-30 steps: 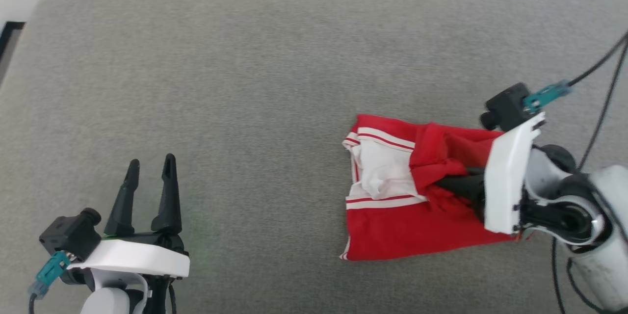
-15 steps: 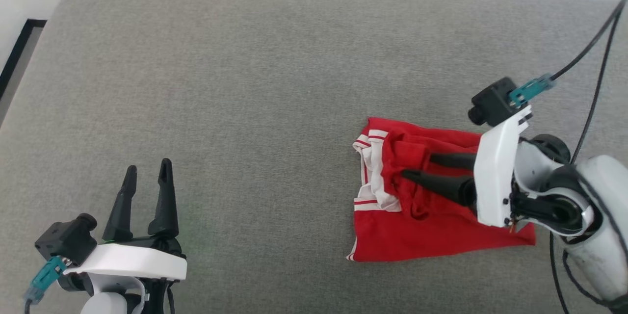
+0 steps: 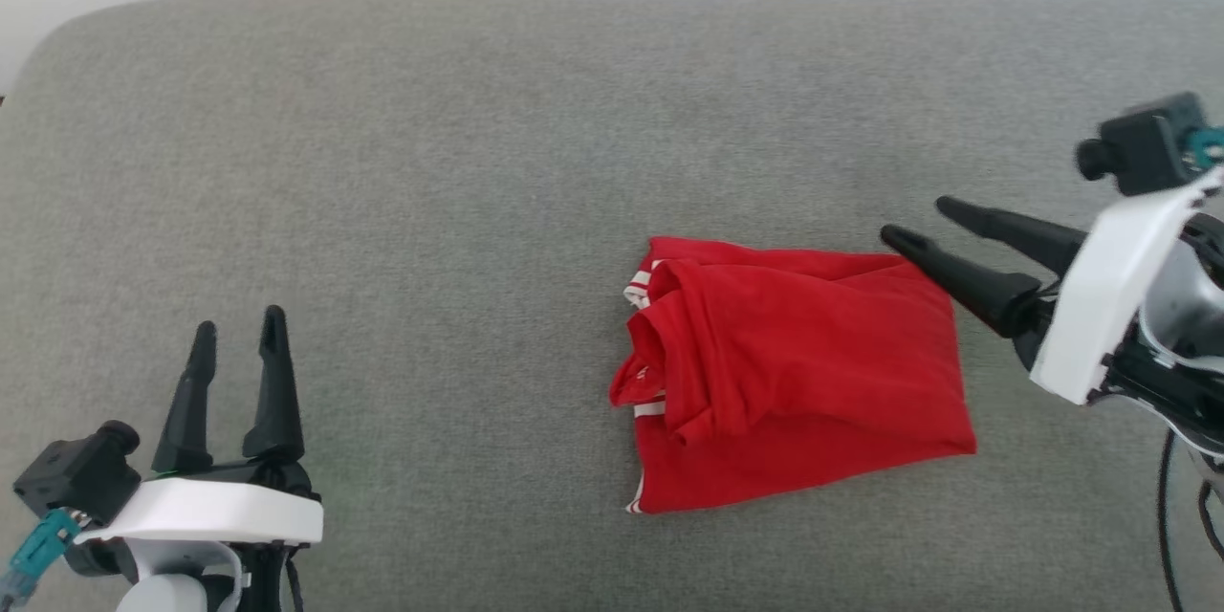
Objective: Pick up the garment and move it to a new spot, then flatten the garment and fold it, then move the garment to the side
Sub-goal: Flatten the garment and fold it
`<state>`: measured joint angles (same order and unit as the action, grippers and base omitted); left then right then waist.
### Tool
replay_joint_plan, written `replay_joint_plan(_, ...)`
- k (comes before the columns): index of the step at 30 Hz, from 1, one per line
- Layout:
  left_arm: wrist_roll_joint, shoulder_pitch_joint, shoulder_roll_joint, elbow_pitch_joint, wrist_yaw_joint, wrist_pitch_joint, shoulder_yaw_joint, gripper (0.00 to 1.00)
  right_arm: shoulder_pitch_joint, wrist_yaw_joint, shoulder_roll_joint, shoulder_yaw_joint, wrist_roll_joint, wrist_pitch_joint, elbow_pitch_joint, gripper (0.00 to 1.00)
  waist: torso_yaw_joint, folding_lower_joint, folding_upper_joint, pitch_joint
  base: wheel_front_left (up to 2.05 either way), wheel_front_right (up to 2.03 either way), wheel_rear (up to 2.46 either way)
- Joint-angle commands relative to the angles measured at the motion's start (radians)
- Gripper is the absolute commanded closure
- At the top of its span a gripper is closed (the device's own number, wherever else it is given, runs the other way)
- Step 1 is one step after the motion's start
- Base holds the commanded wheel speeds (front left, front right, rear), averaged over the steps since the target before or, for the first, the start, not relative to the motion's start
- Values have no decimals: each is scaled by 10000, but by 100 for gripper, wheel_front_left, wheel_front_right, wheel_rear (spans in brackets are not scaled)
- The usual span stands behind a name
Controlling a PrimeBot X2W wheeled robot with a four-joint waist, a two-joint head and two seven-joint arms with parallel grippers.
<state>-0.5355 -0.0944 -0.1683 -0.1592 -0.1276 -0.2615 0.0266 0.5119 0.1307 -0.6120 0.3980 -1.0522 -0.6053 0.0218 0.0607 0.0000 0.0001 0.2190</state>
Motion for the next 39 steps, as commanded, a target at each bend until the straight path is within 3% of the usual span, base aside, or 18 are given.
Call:
replay_joint_plan(1,134,125,-49,42,-33,-44,87,0,-214,0,-19,-105,78,341,82,0,-149,0,-1,-94,0,0,0)
replay_joint_plan(11,266,601,-207,187,-33,-46,390,0,-1942,0,-184,-987,1349,4460,-334,0,-768,0,-1,-704,0,0,0)
replay_joint_plan(21,665,1372,-343,-71,-33,-45,517,0,-3188,0,118,-1053,2896,7658,-2101,0,-1089,0,-1,-1495,0,0,0)
replay_joint_plan(29,1030,1876,-384,-289,-33,-46,540,0,-3814,0,425,-1058,3280,8566,-2788,0,-1116,0,-1,-2069,0,0,0)
replay_joint_plan(39,1359,2192,-442,-349,-34,-46,382,0,-4494,0,891,-1685,3571,8710,-2775,0,-996,0,-1,-2261,0,0,0)
